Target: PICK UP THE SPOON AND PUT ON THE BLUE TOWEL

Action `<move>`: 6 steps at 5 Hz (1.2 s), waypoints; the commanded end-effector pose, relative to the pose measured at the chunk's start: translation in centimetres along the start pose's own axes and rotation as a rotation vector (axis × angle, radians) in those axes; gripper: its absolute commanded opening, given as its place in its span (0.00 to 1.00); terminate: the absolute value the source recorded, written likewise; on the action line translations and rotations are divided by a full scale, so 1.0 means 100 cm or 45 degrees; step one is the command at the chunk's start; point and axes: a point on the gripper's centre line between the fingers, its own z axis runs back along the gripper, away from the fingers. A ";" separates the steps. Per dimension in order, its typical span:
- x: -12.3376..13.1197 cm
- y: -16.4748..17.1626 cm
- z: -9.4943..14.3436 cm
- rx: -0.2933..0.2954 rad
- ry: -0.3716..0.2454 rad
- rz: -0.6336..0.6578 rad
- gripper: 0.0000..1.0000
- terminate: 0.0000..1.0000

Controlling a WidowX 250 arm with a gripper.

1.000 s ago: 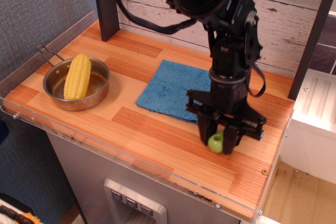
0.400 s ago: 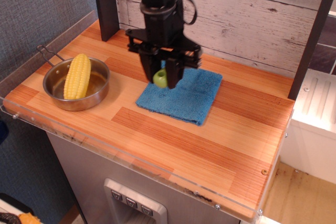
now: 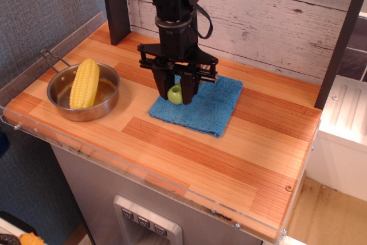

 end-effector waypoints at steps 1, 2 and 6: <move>-0.003 -0.008 0.005 0.045 -0.027 -0.014 1.00 0.00; -0.004 -0.005 0.008 0.041 -0.027 -0.002 1.00 0.00; -0.014 0.029 0.049 0.087 -0.092 -0.172 1.00 0.00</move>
